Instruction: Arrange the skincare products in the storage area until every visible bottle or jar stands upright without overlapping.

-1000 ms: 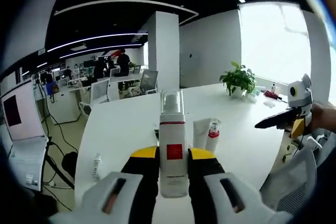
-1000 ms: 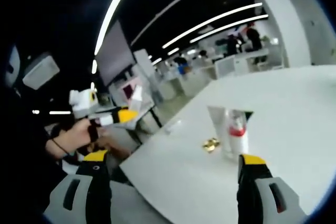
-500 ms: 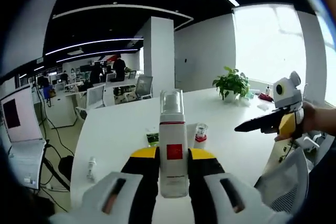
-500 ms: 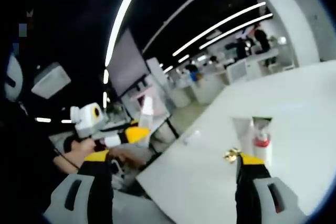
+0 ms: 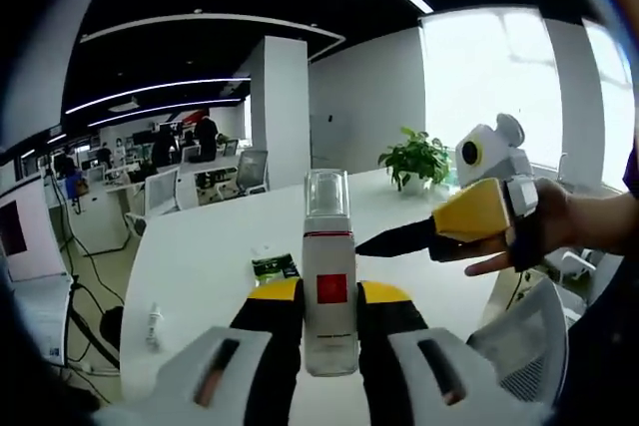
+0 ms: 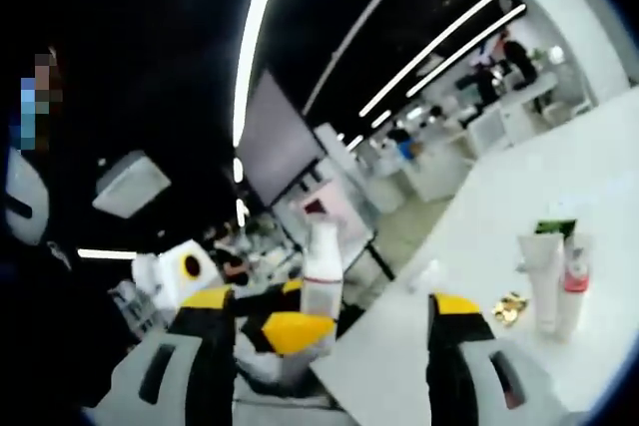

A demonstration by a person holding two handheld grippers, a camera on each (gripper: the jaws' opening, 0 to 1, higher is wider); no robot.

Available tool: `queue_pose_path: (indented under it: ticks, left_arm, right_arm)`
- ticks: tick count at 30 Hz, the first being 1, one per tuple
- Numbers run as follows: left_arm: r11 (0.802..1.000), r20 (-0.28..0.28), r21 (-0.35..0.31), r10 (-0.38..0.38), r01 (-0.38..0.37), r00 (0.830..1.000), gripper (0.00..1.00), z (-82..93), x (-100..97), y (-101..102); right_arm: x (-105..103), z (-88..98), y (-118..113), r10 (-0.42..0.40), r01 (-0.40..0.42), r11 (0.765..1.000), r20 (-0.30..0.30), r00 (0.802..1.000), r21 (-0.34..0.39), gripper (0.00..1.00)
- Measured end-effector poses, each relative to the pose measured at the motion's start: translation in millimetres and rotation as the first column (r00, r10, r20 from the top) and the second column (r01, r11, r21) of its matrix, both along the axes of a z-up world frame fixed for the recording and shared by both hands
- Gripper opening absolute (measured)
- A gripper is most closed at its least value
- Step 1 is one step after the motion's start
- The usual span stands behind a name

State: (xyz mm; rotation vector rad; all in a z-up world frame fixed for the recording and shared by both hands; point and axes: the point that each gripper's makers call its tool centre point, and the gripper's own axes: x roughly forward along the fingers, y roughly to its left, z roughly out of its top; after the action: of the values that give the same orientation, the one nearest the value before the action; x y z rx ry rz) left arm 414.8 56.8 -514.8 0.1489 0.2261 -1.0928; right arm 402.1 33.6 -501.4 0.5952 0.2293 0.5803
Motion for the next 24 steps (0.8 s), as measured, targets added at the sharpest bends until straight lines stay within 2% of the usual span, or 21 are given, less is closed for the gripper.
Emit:
queue_pose_path:
  ticks: [8, 13, 24]
  left_arm:
    - [1.000, 0.011, 0.006, -0.023, 0.023, 1.000, 0.22, -0.7, -11.6, -6.5]
    - [1.000, 0.030, 0.023, -0.011, 0.010, 0.999, 0.22, -0.6, -9.0, -6.3]
    - [0.999, 0.049, 0.049, -0.006, 0.004, 0.999, 0.23, -1.4, -9.2, -7.2]
  right_arm:
    - [1.4, -5.8, 4.5, 0.004, -0.004, 1.000, -0.033, 0.999, 0.008, 0.62]
    - [3.4, -5.9, 4.5, -0.012, 0.014, 0.999, -0.045, 0.999, 0.045, 0.46]
    - [10.7, -3.7, 9.1, -0.028, 0.033, 0.995, -0.060, 0.998, 0.092, 0.38]
